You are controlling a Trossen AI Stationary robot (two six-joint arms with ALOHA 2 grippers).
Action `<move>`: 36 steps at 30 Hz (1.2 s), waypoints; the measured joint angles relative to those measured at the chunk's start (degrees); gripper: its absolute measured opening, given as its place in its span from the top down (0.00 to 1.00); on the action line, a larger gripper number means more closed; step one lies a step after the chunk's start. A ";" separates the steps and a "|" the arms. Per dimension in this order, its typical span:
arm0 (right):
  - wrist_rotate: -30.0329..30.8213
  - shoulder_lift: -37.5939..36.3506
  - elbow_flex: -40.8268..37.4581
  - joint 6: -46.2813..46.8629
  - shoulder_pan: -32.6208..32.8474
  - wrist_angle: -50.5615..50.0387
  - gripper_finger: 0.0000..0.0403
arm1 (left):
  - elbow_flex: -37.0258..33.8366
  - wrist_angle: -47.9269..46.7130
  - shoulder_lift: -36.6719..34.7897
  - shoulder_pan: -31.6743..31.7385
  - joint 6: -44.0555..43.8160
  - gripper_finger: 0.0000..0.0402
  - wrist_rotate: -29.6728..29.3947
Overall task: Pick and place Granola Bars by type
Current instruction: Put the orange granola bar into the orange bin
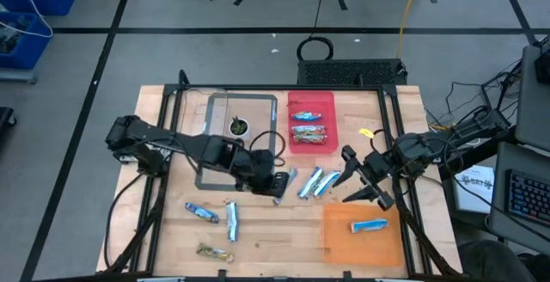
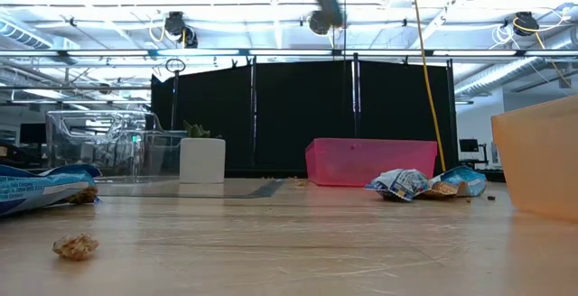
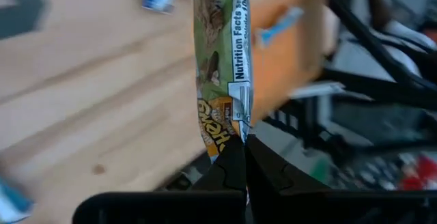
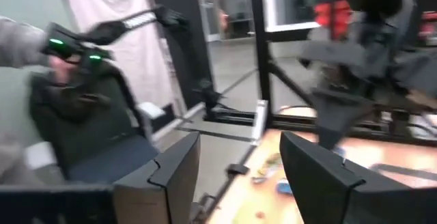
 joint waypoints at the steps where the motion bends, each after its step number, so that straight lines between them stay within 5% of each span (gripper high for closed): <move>1: 1.31 0.19 0.00 -0.70 0.00 -0.10 0.51 | 0.00 1.53 0.00 0.60 0.96 1.00 1.63; 10: 14.25 3.30 0.00 -7.43 0.13 -1.24 0.50 | 0.00 15.58 0.00 7.23 4.68 1.00 17.18; 21: 22.15 8.26 0.00 -9.59 0.11 -1.61 0.44 | 0.00 15.68 0.02 14.31 2.50 1.00 35.66; 36: 25.08 14.56 5.31 -8.84 -1.78 -0.97 0.40 | -0.04 10.90 2.69 18.15 2.98 1.00 43.39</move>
